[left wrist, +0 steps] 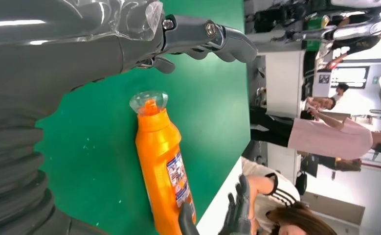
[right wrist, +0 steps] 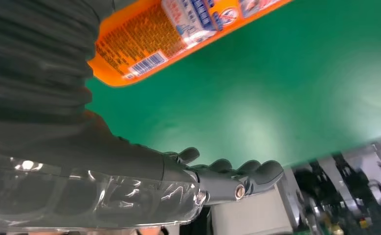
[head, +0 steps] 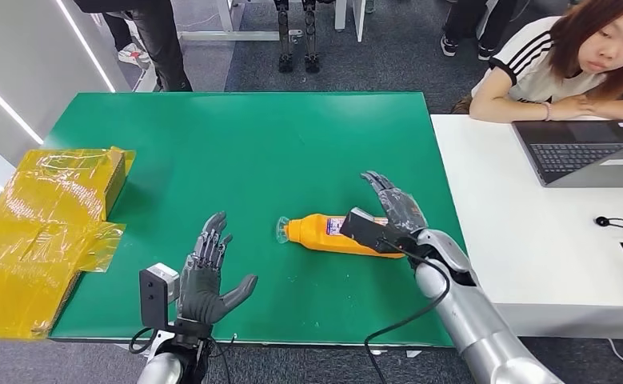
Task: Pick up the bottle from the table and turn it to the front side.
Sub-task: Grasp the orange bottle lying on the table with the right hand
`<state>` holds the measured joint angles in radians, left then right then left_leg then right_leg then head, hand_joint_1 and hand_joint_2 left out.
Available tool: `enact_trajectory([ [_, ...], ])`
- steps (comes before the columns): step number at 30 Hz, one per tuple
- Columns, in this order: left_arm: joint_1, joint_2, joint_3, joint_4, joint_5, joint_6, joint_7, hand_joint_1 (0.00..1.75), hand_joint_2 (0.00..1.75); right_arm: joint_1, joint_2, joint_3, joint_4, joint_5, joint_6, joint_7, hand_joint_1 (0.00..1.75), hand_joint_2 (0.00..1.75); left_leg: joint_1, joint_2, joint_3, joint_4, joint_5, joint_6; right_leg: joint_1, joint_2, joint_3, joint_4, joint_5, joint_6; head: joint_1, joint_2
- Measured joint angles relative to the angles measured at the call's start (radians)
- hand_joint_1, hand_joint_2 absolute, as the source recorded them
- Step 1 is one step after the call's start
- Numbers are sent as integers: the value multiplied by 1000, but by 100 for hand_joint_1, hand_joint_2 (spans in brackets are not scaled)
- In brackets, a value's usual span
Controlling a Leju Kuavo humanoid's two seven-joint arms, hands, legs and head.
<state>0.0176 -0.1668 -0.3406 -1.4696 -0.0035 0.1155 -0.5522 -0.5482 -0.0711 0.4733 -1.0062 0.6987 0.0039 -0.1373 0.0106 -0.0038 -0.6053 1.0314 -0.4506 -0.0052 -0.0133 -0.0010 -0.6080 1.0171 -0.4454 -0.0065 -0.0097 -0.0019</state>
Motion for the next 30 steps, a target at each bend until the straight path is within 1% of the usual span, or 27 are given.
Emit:
enact_trajectory([
  [5,-16,9,0,35,12,-8,26,0,175,-158,-29,84,188,12,112,27,0,175,0,0,0,0,0,0,0,0,-1,0,0,0,0,0],
  [8,-26,13,-3,52,25,-39,63,0,175,-236,-38,131,275,-5,214,32,0,175,0,0,0,0,0,0,0,0,-1,0,0,0,0,0],
  [12,-40,16,-5,79,95,-131,123,0,175,-316,-48,197,359,-16,343,35,0,175,0,0,0,0,0,0,0,0,0,0,0,0,0,0],
  [15,-56,17,-5,103,171,-204,156,0,175,-352,-58,242,403,-45,411,33,0,175,0,-1,0,0,0,1,0,-1,0,0,0,0,0,0],
  [19,-76,19,-5,137,218,-249,169,0,175,-363,-64,274,442,-102,433,17,0,175,0,0,0,1,1,1,0,0,0,0,1,1,0,0],
  [25,-112,21,-5,184,253,-299,178,0,175,-363,-64,298,483,-216,460,-15,0,175,0,0,0,1,1,1,0,0,0,0,1,1,0,0],
  [30,-131,21,-5,214,265,-316,183,0,175,-362,-62,308,502,-248,464,-22,0,175,0,0,0,1,1,1,0,0,0,0,1,1,0,0],
])
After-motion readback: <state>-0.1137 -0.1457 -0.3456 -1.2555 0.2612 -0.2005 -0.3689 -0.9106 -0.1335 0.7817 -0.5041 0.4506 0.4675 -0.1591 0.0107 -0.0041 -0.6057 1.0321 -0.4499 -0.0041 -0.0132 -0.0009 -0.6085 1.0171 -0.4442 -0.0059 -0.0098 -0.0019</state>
